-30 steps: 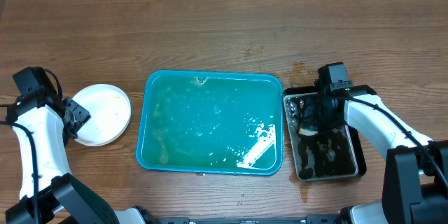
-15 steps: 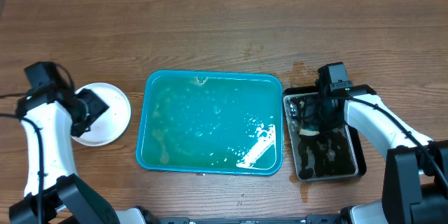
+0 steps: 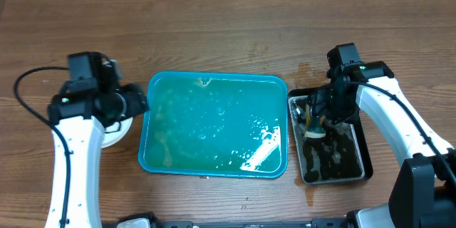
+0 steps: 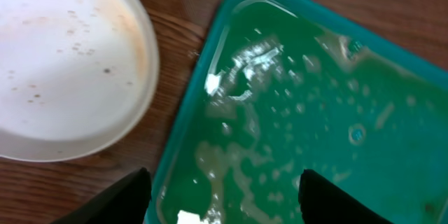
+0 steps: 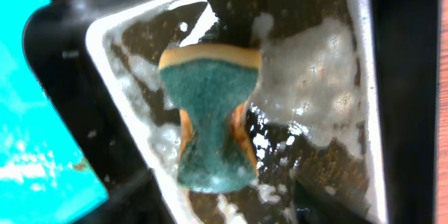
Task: Clean dirty plates on tray and stack at the side
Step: 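Open the left gripper and move it to the tray's left edge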
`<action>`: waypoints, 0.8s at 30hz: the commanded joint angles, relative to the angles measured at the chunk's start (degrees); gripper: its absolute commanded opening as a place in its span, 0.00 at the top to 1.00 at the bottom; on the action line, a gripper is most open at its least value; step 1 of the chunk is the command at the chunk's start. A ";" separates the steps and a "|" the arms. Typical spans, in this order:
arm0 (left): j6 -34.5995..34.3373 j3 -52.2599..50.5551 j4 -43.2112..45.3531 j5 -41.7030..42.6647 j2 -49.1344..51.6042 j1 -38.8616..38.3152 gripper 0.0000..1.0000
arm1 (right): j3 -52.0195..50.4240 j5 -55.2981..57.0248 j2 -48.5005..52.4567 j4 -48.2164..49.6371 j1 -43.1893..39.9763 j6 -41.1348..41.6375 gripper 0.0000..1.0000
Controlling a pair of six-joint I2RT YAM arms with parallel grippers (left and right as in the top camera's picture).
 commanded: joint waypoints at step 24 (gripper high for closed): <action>2.80 0.81 -5.03 1.18 -0.46 -8.50 0.40 | -6.84 -1.79 1.33 22.93 -0.04 -2.32 0.96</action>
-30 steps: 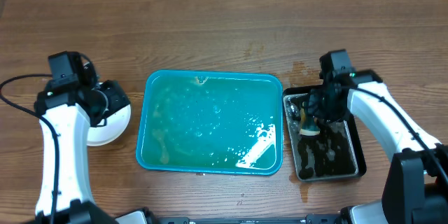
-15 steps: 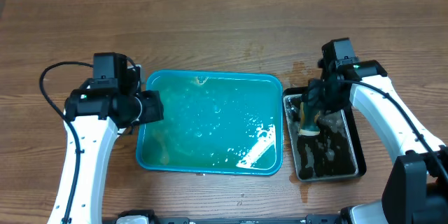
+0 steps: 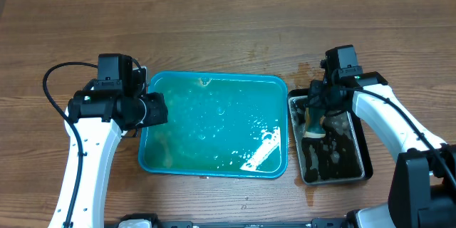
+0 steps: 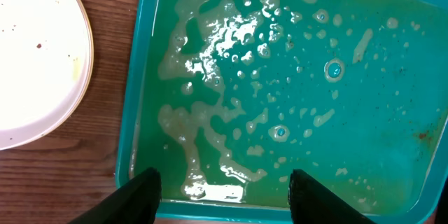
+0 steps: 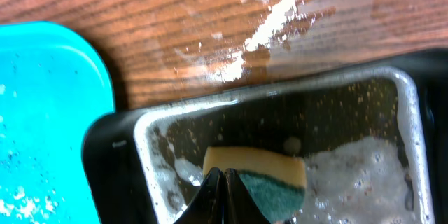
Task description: Clean dirty plates on tray and stack at the side
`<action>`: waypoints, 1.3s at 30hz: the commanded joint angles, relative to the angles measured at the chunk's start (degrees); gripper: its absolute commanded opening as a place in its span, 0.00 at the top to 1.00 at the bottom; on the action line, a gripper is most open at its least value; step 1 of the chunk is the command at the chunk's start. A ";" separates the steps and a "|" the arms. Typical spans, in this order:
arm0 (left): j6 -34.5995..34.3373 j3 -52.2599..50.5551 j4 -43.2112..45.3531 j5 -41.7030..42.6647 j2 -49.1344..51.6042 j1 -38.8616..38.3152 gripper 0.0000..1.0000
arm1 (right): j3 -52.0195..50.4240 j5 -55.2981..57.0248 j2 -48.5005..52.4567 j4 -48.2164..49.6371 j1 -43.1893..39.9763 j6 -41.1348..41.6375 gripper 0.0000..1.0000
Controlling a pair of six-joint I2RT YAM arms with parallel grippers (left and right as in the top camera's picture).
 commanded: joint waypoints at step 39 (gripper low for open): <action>1.03 0.74 -0.39 0.59 0.04 -0.17 0.41 | 0.20 -5.57 6.45 17.99 -0.04 0.15 0.96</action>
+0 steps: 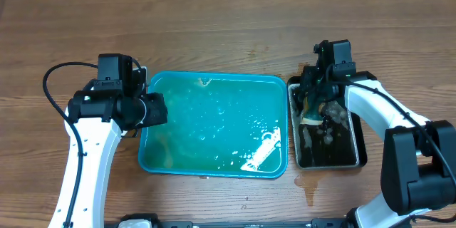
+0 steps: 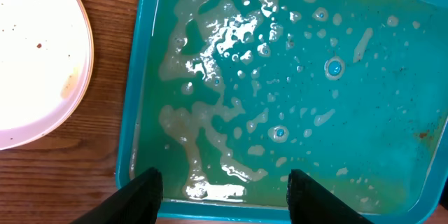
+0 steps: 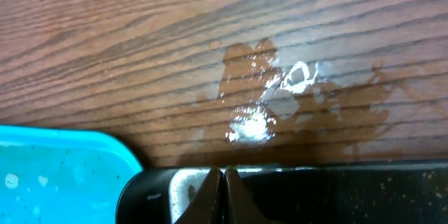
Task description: Clean dirty plates on tray and stack at the side
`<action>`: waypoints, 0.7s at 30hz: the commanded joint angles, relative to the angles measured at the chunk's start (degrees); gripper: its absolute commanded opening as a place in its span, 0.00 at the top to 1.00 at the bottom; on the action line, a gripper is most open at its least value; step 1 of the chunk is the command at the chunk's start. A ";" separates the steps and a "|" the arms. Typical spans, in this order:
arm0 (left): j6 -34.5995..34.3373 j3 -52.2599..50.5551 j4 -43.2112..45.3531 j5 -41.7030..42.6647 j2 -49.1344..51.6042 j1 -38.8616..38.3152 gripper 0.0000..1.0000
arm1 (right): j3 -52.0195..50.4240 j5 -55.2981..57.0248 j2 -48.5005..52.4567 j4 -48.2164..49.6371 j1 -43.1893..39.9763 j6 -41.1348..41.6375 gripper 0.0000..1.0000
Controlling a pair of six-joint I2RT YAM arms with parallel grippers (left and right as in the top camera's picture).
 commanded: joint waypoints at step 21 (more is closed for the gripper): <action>0.90 0.74 0.09 0.44 0.04 -0.17 0.41 | 1.62 -1.90 -8.94 -42.38 -0.07 0.42 0.96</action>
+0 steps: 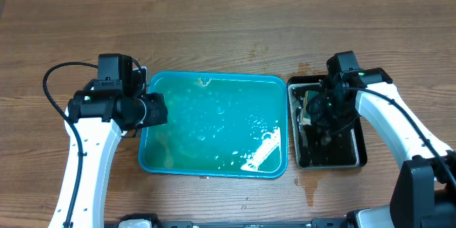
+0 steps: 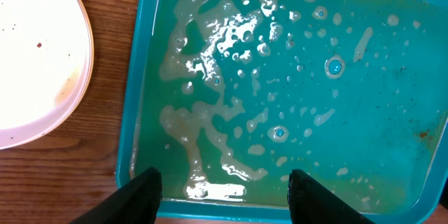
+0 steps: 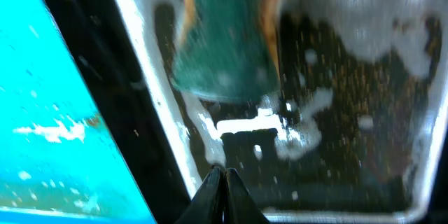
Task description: Clean dirty plates on tray and stack at the side
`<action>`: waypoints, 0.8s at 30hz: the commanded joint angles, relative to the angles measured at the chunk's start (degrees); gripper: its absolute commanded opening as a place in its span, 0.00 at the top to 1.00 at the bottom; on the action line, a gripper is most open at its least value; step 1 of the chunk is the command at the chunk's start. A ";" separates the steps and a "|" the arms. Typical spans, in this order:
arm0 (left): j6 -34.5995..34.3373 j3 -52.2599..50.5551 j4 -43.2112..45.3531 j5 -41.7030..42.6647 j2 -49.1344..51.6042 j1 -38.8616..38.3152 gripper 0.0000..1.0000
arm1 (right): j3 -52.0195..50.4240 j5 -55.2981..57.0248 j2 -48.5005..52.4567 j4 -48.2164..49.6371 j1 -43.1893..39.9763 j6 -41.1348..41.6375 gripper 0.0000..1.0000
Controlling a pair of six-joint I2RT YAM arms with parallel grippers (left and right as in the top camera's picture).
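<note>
A white plate [image 2: 35,56] with brown specks and an orange smear lies on the wood left of the teal tray [image 2: 134,112], which holds soapy water and no plates. My left gripper [image 2: 224,197] hangs open over the tray's near left edge, holding nothing. In the overhead view the left arm hides the plate. A green and yellow sponge [image 3: 224,35] lies in the black pan [image 3: 150,112] among foam. My right gripper [image 3: 221,175] is shut, empty, just short of the sponge, over the pan [image 1: 362,142].
The pan sits right beside the tray's right edge [image 1: 286,128]. A wet stain [image 1: 306,68] marks the wood beyond the pan, and another is in front of it. Bare wood table [image 1: 228,28] stretches behind the tray.
My right gripper, still shut, was at the pan's far left corner facing the wet wood. It is now over the pan's middle, looking down at the sponge. The left arm has not moved.
At first my left gripper was open by the plate left of the tray, and my right gripper was open around the sponge in the pan. Then the left stood over the tray's left edge and the right was shut. The right then reached the pan's far edge, now its middle.
</note>
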 commanded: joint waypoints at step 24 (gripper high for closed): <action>0.92 0.74 0.20 0.44 0.04 -0.17 0.40 | -3.93 -3.98 -0.39 -15.47 -0.11 18.62 0.96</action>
